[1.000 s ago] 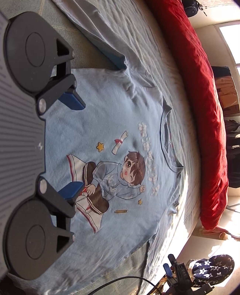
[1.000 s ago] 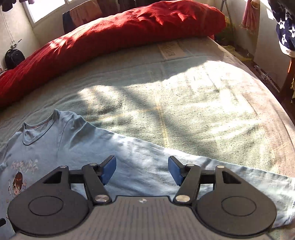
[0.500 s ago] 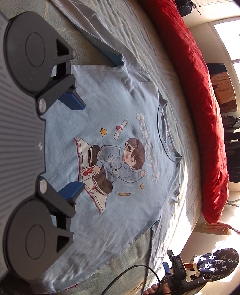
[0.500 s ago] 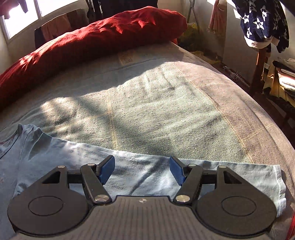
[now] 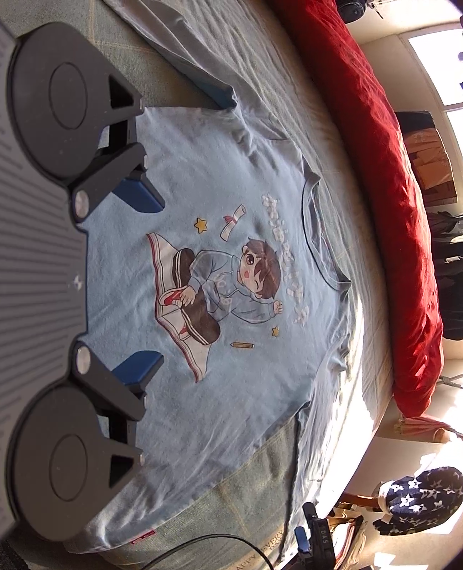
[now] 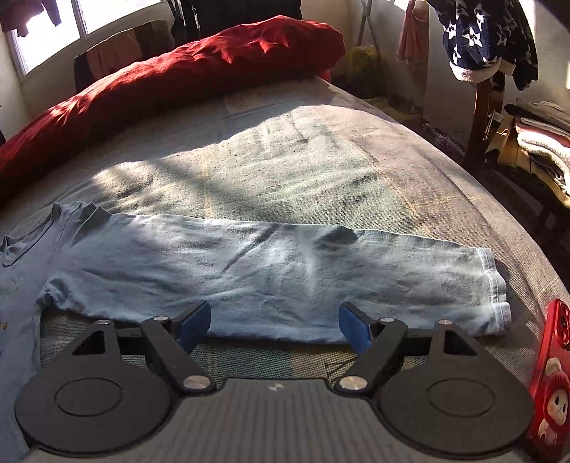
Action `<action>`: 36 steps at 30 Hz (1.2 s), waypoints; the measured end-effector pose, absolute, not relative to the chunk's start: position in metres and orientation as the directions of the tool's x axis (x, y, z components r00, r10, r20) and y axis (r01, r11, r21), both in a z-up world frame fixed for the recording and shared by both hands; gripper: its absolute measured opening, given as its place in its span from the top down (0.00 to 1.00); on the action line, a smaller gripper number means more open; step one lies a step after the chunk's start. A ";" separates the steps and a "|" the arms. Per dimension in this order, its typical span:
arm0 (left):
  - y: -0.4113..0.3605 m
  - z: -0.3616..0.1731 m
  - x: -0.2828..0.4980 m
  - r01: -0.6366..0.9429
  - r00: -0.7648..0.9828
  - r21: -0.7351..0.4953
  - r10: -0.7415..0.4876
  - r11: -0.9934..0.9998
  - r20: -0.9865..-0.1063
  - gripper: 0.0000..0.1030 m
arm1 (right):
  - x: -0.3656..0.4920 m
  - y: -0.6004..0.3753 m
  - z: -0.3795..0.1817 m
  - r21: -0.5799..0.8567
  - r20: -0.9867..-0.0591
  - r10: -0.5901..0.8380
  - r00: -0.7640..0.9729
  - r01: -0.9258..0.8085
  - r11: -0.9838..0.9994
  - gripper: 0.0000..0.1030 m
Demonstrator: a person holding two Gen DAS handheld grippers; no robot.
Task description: Fold clothes
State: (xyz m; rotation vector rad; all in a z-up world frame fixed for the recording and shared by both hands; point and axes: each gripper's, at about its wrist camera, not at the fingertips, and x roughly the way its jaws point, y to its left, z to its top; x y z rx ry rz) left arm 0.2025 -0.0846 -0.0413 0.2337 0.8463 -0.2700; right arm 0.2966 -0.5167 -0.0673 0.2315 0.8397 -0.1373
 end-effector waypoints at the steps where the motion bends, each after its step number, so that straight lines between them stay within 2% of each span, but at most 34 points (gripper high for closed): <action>1: -0.087 -0.042 0.203 0.344 0.636 0.100 -0.153 0.934 -0.756 0.18 | 0.297 -0.515 -0.062 0.165 -0.745 -0.025 0.666 0.220 0.961 0.20; 3: -0.091 -0.042 0.206 0.338 0.637 0.122 -0.132 0.933 -0.760 0.18 | 0.297 -0.507 -0.055 0.202 -0.735 0.006 0.678 0.211 0.956 0.20; 6: -0.093 -0.046 0.203 0.364 0.637 0.124 -0.149 0.923 -0.757 0.18 | 0.294 -0.465 -0.050 0.238 -0.722 0.119 0.681 0.084 0.968 0.17; 11: -0.080 -0.070 0.197 0.341 0.571 0.076 -0.143 0.937 -0.808 0.18 | 0.285 -0.391 -0.047 0.279 -0.707 0.296 0.642 -0.131 0.951 0.16; 14: -0.064 -0.071 0.182 0.322 0.552 -0.003 -0.190 0.947 -0.812 0.18 | 0.280 -0.346 -0.045 0.301 -0.695 0.396 0.600 -0.257 0.918 0.13; 17: -0.054 -0.071 0.166 0.305 0.554 -0.002 -0.179 0.952 -0.813 0.18 | 0.275 -0.303 -0.044 0.322 -0.682 0.485 0.547 -0.371 0.871 0.12; 22: -0.033 -0.075 0.143 0.285 0.555 -0.033 -0.193 0.958 -0.809 0.18 | 0.256 -0.289 -0.085 0.328 -0.723 0.460 0.515 -0.329 0.885 0.12; 23: -0.030 -0.075 0.140 0.283 0.559 -0.038 -0.198 0.958 -0.805 0.18 | 0.248 -0.291 -0.087 0.321 -0.708 0.461 0.535 -0.336 0.885 0.11; 25: -0.026 -0.075 0.135 0.280 0.566 -0.045 -0.203 0.959 -0.799 0.18 | 0.236 -0.297 -0.086 0.336 -0.692 0.469 0.549 -0.330 0.882 0.07; 28: -0.025 -0.075 0.135 0.272 0.573 -0.052 -0.205 0.961 -0.793 0.16 | 0.233 -0.306 -0.077 0.371 -0.663 0.479 0.575 -0.303 0.878 0.07; 30: -0.026 -0.075 0.136 0.261 0.577 -0.060 -0.206 0.963 -0.791 0.13 | 0.237 -0.305 -0.068 0.345 -0.641 0.465 0.611 -0.311 0.885 0.07; 36: -0.025 -0.069 0.140 0.252 0.589 -0.058 -0.200 0.966 -0.783 0.13 | 0.285 -0.286 -0.056 0.303 -0.602 0.462 0.651 -0.348 0.887 0.06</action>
